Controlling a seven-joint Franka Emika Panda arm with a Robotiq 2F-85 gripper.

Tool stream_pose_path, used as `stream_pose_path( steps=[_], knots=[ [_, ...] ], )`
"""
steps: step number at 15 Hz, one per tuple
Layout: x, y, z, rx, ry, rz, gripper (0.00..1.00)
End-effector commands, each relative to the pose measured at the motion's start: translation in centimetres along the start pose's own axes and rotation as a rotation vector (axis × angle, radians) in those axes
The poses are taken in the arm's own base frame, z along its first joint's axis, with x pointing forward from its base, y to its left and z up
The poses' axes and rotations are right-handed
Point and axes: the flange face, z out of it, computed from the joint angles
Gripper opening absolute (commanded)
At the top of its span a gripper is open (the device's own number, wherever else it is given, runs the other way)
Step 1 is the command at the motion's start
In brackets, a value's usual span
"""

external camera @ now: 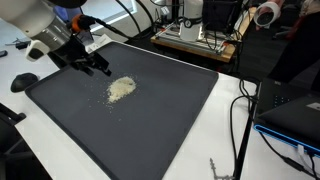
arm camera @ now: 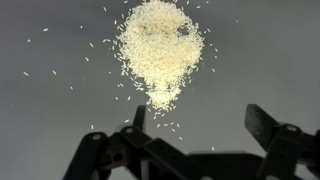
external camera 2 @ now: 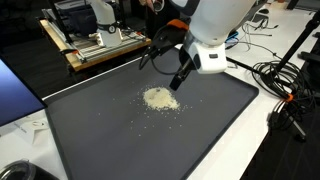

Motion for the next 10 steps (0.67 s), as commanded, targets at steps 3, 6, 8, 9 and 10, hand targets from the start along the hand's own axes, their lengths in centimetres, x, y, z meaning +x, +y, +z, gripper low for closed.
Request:
stream_pose_path(
  steps=[3, 6, 8, 9, 10],
  knots=[
    [-2.2, 5.7, 0.5, 0.098, 0.067, -0.012, 1.00],
    [-3.5, 8.7, 0.8, 0.151, 0.139, -0.035, 1.00],
    [-4.4, 10.4, 1.1, 0.179, 0.197, -0.092, 1.00],
    [-4.8, 11.2, 1.4, 0.181, 0.214, -0.117, 1.00],
    [-5.2, 11.9, 1.6, 0.184, 0.230, -0.142, 1.00]
  ],
)
